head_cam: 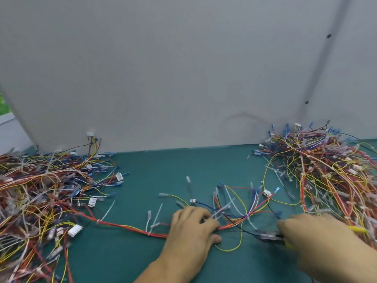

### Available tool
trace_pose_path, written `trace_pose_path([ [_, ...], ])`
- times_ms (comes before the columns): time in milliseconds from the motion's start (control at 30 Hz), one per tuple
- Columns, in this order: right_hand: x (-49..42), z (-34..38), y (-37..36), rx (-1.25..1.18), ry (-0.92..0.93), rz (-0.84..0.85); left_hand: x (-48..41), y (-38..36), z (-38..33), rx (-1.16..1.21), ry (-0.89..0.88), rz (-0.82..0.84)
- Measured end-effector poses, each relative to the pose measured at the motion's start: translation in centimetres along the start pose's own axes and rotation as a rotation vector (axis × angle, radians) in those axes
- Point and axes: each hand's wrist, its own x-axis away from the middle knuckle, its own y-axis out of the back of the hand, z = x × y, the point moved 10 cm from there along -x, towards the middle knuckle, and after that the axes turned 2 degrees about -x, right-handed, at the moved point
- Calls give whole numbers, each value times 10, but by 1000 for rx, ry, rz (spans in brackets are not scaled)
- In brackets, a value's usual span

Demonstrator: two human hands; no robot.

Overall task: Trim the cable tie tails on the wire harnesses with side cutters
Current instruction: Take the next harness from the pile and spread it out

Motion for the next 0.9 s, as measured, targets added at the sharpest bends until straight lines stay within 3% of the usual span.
trace_pose_path([
  [133, 13, -49, -4, -144, -56, -22, -1, 20, 5, -235, 1, -170],
  [233, 11, -71, -2, -308, -116, -33, -3, 46, -16, -423, -130, -357],
  [433, -31, -30, 11, -820, -186, -150, 6, 83, -59, -465, -286, -489],
  [533, -55, -9, 1, -795, -265, -147, 26, 64, -65, -366, -296, -372],
  [700, -68, -1, -2, -703, -390, -221, 60, 30, -34, -399, -229, -162],
  [800, -70, 3, -5, -667, -353, -200, 70, 31, -9, -295, -177, -71],
  [900, -71, 3, 14, -615, -207, -317, 71, 47, 10, -228, -111, -53],
])
